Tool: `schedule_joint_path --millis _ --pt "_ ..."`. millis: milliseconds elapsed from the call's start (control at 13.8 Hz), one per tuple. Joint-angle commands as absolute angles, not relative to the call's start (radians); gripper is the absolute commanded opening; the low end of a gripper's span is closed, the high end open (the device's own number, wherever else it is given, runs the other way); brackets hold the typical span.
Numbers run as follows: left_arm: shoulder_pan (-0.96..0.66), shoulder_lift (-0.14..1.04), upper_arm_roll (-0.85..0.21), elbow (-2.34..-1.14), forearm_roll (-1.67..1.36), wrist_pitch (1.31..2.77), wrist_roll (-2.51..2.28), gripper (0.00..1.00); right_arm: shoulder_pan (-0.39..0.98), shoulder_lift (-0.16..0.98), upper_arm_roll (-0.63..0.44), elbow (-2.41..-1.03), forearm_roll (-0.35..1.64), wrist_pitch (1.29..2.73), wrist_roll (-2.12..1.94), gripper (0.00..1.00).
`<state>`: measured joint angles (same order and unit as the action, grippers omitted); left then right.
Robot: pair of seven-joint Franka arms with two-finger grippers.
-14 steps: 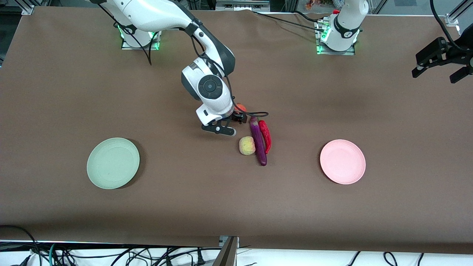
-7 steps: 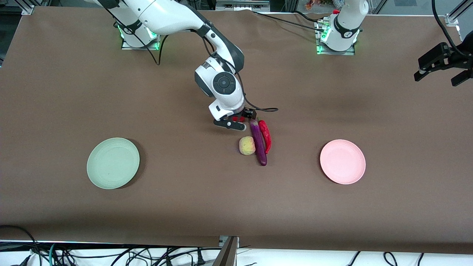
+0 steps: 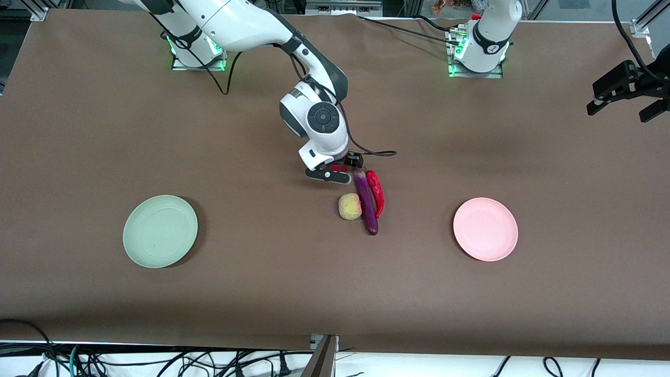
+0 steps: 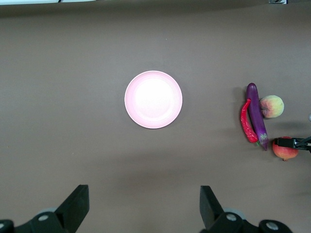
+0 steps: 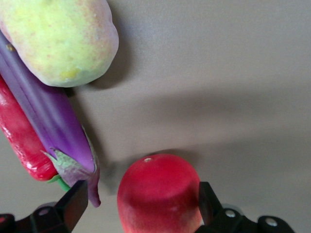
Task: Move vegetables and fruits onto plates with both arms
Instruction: 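Reach the right gripper down over the red apple, then close the right gripper on the red apple and lift it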
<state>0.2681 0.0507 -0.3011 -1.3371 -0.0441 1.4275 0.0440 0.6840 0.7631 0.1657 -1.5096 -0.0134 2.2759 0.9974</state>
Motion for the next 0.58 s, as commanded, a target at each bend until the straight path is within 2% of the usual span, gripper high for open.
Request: schedule_joint_path --millis 0,291,509 --pt "0.276 0.046 -0.307 -1.336 -0.052 1.41 0.052 1.0 0.698 0.785 0.158 -1.493 -0.061 2.281 0.994 1.0" --pt "0.275 0.031 -0.322 -1.331 -0.048 1.362 0.049 1.0 0.704 0.807 0.158 -1.493 -0.074 2.307 0.999 1.0" --pt "0.288 0.029 -0.282 -1.327 -0.051 1.307 0.051 1.0 0.71 0.807 0.158 -1.493 -0.071 2.307 1.0 1.0"
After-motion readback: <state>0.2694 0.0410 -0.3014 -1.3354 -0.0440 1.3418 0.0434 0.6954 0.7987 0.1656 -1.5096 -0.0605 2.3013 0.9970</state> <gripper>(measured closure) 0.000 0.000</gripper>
